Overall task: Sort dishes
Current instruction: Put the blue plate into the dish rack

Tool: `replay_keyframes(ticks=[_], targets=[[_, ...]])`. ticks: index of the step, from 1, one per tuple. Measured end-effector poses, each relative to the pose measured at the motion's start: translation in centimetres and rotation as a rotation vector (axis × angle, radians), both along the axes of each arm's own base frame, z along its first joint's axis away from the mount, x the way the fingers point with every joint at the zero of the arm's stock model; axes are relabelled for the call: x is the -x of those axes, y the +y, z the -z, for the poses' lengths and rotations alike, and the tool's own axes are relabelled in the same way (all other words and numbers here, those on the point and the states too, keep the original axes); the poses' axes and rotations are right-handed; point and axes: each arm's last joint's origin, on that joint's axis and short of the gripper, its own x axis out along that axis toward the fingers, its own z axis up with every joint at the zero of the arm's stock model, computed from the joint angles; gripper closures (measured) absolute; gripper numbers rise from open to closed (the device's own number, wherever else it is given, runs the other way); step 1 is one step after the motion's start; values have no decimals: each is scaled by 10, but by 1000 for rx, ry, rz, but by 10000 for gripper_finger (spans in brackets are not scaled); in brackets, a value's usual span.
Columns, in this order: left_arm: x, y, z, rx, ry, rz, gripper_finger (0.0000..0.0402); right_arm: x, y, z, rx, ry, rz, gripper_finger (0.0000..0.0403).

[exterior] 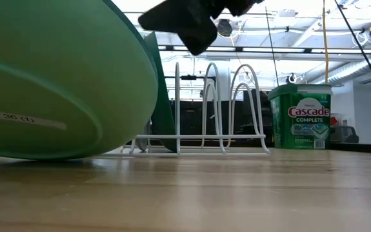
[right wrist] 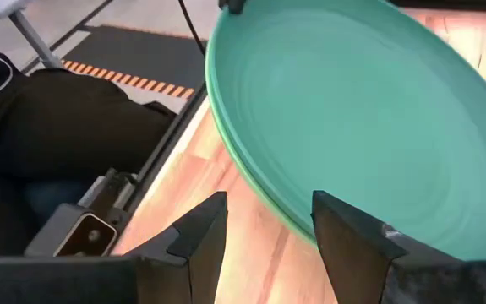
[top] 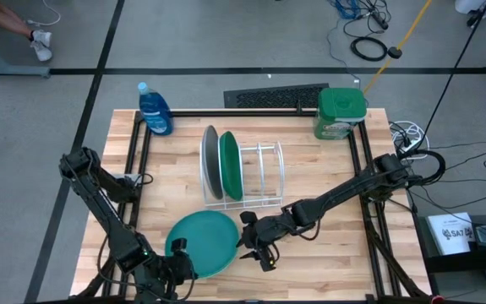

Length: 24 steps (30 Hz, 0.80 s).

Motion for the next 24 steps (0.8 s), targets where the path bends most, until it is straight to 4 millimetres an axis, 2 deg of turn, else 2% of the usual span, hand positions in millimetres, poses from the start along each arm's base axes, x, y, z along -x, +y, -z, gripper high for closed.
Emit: replay_keyframes(ticks=[11,24], targets=[[0,0,0,-1,-1,1,401,-8,-4,17,40,3,-2,238],[-1,1,-1,-16,-20,-12,401,-10,-5,19,40,-3,-5,295]])
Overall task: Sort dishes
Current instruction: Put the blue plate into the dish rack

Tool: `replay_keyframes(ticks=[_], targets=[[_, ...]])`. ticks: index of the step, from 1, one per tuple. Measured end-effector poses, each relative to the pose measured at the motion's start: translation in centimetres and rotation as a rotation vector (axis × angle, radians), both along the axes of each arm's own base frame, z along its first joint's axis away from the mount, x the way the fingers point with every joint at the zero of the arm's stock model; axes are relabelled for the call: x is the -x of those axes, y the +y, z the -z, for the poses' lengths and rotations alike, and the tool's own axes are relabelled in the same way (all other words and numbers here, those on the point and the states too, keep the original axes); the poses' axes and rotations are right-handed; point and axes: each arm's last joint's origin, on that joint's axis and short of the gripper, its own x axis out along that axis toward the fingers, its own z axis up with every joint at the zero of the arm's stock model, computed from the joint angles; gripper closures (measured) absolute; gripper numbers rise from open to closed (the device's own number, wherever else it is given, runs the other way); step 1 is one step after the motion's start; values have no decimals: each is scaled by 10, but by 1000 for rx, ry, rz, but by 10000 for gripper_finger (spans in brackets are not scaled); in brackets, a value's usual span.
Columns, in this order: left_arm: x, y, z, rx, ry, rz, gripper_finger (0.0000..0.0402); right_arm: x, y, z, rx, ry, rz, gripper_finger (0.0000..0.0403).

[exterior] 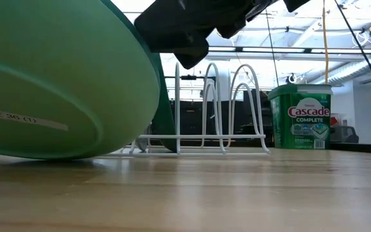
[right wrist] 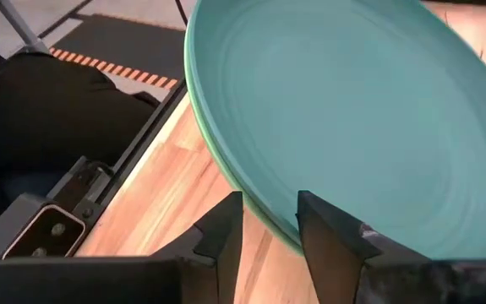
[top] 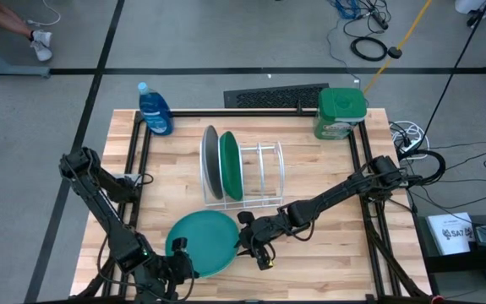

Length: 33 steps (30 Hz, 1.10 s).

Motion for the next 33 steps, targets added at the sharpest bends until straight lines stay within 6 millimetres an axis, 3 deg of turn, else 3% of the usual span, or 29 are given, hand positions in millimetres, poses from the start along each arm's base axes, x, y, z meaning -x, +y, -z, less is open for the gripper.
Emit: replay_keyframes(ticks=[10,19,28,33], targets=[[-1,1,0,-19,-19,-8,401,-4,2,9,22,-18,-36,305],[-2,1,-1,-40,-53,-34,401,-4,2,9,65,-47,-86,397],[-3,3,-2,-63,-85,-68,401,-6,2,1,56,-112,-77,402],[-3,3,-2,-68,-88,-74,401,-14,10,-20,-2,-166,-62,384]])
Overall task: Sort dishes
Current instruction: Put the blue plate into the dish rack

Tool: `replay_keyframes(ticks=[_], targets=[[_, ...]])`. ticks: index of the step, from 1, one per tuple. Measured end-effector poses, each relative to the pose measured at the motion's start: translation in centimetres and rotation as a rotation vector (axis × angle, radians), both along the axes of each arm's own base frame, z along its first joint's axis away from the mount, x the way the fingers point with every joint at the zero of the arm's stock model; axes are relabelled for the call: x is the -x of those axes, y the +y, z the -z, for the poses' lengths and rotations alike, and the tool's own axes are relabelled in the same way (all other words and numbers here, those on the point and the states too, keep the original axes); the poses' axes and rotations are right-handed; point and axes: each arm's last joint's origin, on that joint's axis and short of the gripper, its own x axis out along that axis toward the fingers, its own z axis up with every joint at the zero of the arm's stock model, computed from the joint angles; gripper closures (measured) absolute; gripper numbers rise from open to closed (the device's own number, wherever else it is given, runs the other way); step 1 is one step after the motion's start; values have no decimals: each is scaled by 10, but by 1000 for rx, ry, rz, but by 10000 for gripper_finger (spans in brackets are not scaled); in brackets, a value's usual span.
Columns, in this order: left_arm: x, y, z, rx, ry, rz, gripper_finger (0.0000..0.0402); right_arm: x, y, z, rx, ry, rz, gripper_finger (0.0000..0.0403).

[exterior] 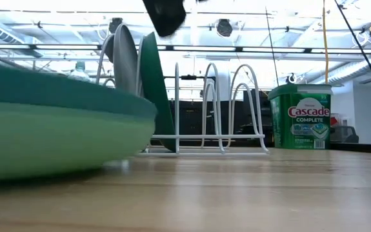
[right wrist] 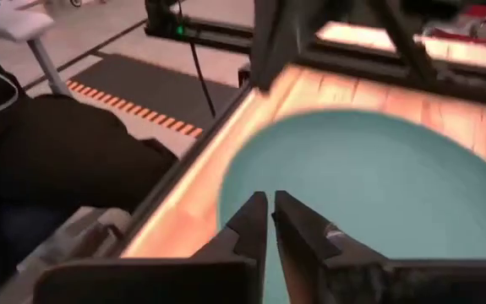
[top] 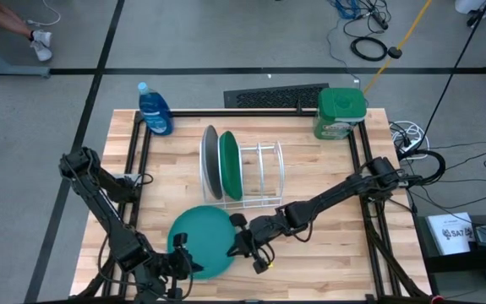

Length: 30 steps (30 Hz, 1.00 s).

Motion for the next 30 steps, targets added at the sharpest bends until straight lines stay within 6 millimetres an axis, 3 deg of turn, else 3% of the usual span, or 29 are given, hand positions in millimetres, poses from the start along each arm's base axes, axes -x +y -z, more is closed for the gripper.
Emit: replay_keyframes(ticks=[7,14,18,24,30], targets=[[0,-1,0,14,16,15,401,-1,18,-22,35,-3,34,314],[-1,-7,13,61,116,54,397,-1,19,-6,64,72,95,242],[-5,-13,35,66,216,67,359,-3,20,7,69,111,116,228],[-16,-16,60,64,303,74,282,-4,20,10,54,136,129,224],[-26,-10,84,48,412,37,265,-4,20,12,45,147,137,224]])
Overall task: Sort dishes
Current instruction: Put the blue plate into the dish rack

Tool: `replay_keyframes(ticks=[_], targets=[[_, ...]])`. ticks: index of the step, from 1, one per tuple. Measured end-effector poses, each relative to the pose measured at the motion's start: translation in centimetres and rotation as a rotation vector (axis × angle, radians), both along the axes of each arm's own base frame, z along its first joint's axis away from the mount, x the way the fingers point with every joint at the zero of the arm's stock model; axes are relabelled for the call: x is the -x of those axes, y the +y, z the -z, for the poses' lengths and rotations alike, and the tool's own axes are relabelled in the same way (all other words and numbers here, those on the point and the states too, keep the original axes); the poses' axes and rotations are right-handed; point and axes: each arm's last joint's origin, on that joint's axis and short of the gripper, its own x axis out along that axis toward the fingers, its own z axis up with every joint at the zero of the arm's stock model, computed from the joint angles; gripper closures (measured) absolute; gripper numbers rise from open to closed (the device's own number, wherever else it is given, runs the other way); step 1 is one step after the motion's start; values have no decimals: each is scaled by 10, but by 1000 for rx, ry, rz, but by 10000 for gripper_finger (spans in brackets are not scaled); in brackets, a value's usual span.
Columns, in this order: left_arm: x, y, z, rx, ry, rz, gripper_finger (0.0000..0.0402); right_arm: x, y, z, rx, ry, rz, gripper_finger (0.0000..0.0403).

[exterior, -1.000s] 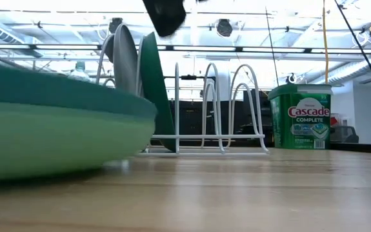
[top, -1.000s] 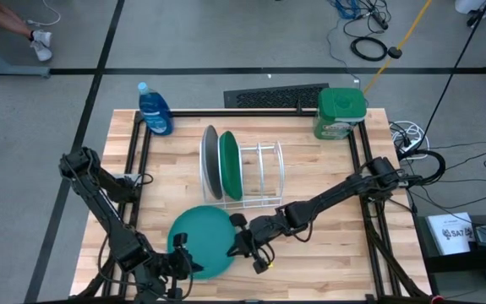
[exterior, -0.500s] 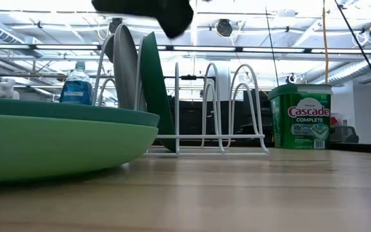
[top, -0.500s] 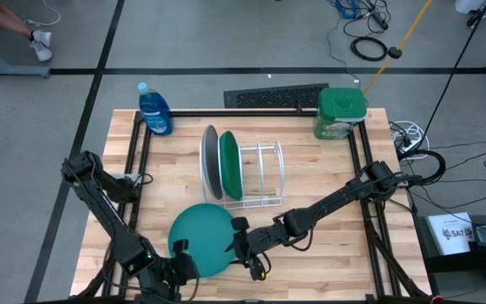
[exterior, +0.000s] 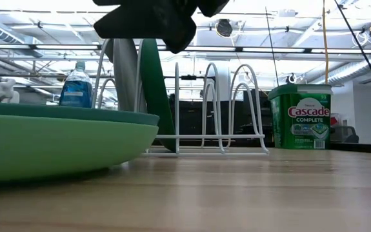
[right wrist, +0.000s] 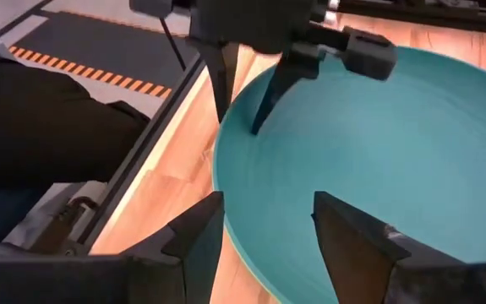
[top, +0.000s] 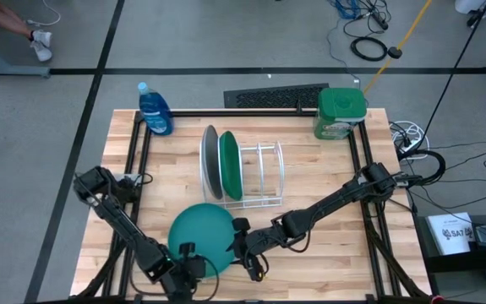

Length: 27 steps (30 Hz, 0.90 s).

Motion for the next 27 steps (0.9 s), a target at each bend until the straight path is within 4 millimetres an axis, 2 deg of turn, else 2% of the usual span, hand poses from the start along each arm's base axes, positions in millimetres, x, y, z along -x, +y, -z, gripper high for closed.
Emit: replay_keyframes(ticks=[5,9,13,16,18,20,23,27], targets=[[-8,3,8,24,46,-1,265,0,0,0,-2,2,3,224],[-8,2,5,51,51,30,276,0,0,0,-2,1,2,225],[-7,3,-5,77,31,44,304,0,0,0,-2,5,1,225],[-6,4,-11,77,7,42,341,1,0,1,-3,17,-7,225],[-6,5,-16,72,-20,46,376,0,2,5,-22,28,-43,225],[-7,7,-19,61,-40,38,393,-1,3,15,-18,56,-61,225],[-7,8,-24,62,-62,33,397,-4,3,31,-4,93,-69,225],[-7,8,-25,63,-68,32,400,-14,4,39,24,100,-78,225]])
